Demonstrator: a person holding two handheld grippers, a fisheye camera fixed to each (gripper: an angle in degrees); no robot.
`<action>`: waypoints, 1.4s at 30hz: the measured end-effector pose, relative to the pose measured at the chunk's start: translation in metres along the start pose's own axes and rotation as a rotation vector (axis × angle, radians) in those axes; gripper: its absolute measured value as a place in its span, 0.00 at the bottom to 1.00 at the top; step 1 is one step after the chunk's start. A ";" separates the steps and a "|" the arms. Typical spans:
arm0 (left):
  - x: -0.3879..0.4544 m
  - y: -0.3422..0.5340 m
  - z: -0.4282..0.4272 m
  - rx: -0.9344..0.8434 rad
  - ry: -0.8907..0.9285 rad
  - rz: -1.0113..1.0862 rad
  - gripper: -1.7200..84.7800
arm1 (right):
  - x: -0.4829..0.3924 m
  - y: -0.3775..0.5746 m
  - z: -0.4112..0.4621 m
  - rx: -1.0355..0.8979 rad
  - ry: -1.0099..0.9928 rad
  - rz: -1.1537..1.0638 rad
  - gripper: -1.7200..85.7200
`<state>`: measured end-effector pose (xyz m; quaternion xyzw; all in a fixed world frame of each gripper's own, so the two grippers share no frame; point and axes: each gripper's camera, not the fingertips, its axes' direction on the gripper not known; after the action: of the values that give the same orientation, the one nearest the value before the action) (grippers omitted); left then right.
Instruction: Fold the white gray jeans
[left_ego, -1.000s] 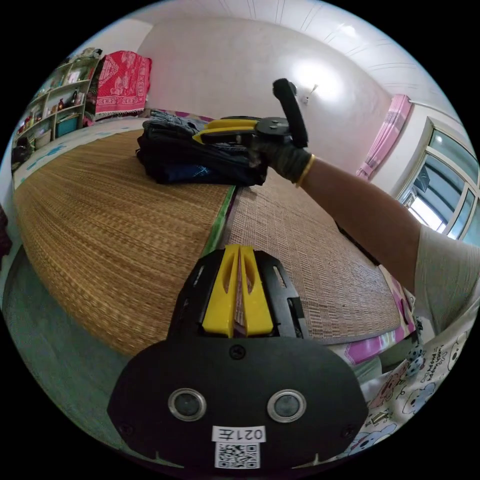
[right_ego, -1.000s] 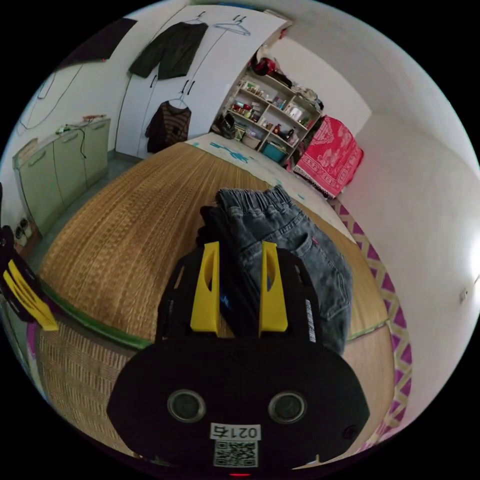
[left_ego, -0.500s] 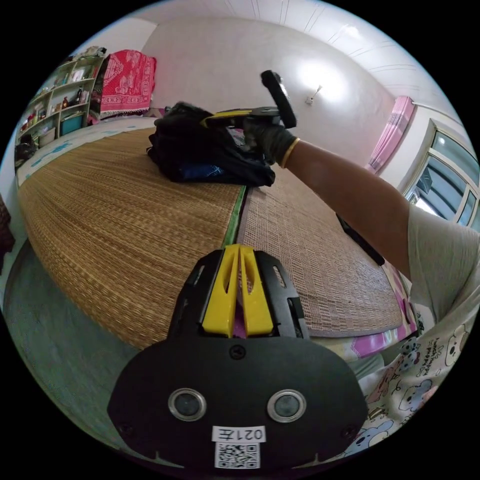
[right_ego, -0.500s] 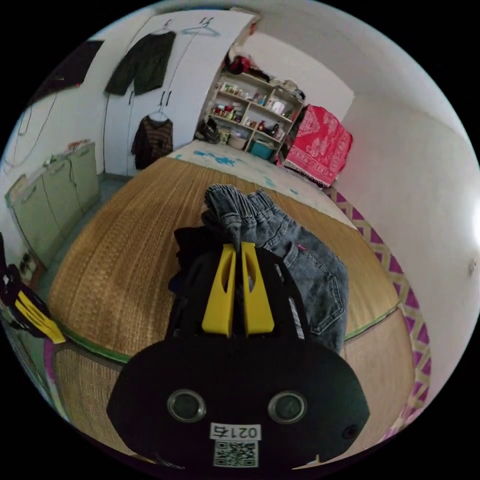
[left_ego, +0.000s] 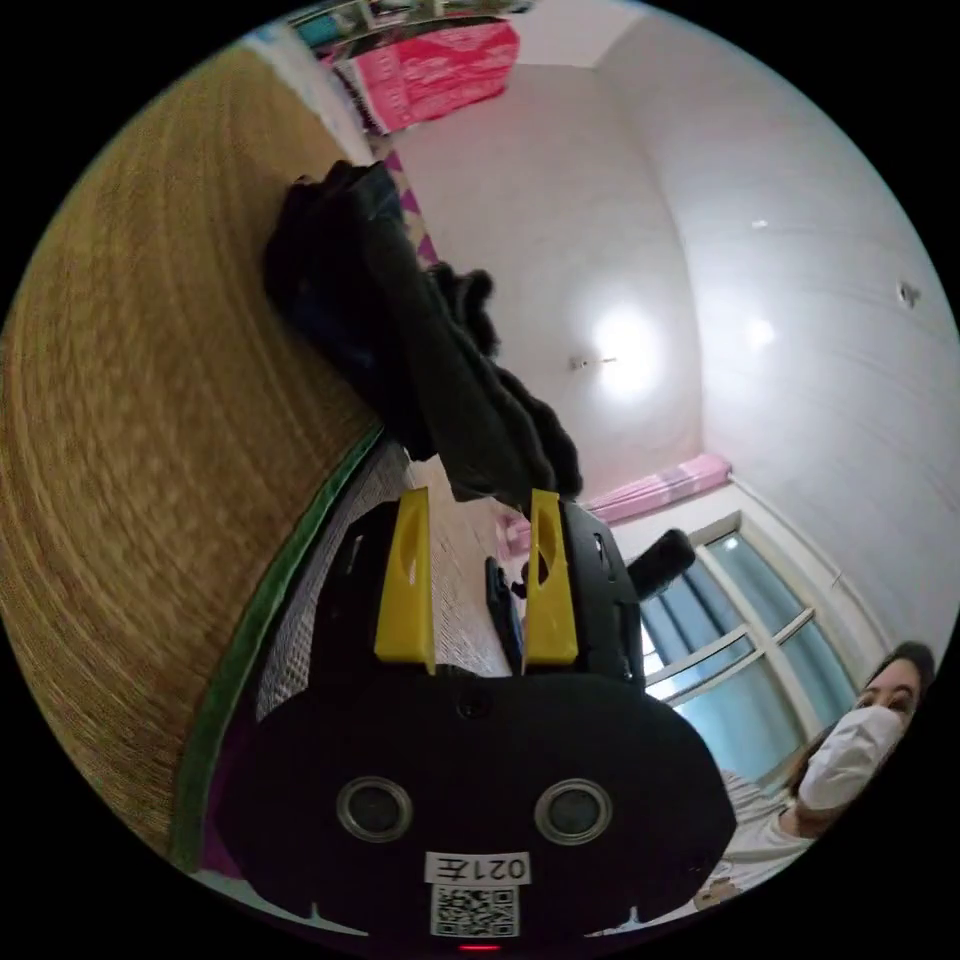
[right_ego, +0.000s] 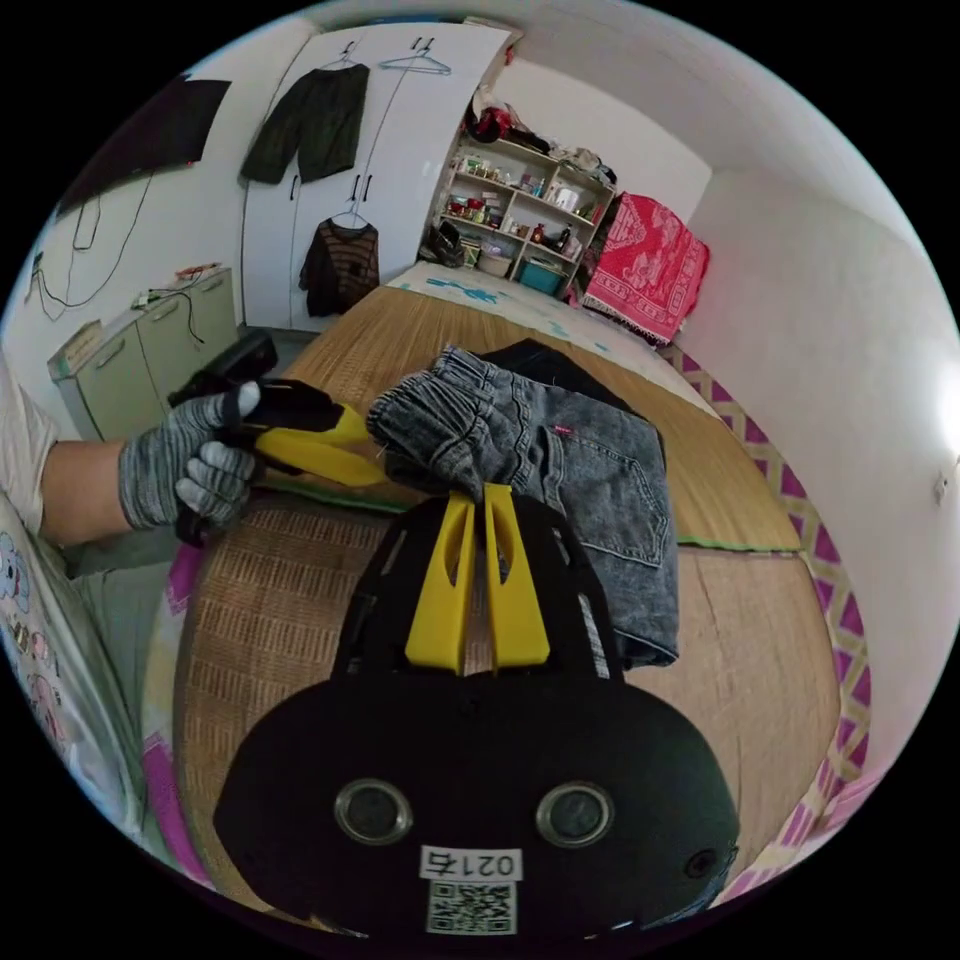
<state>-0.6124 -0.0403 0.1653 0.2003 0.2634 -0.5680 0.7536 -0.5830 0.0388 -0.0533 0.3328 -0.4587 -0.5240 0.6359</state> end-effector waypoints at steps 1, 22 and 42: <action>-0.006 0.005 0.000 -0.007 0.079 -0.027 0.18 | -0.009 0.007 -0.007 -0.014 -0.008 0.013 0.02; 0.046 0.112 0.162 -0.821 0.100 0.153 0.08 | -0.126 0.195 -0.201 -0.333 0.345 0.307 0.02; -0.014 0.096 0.098 -0.699 -0.190 0.192 0.04 | 0.057 0.291 -0.301 0.249 -0.340 0.868 0.01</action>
<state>-0.5062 -0.0625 0.2509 -0.0987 0.3502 -0.3866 0.8474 -0.1953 0.0327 0.1153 0.0941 -0.7119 -0.1981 0.6671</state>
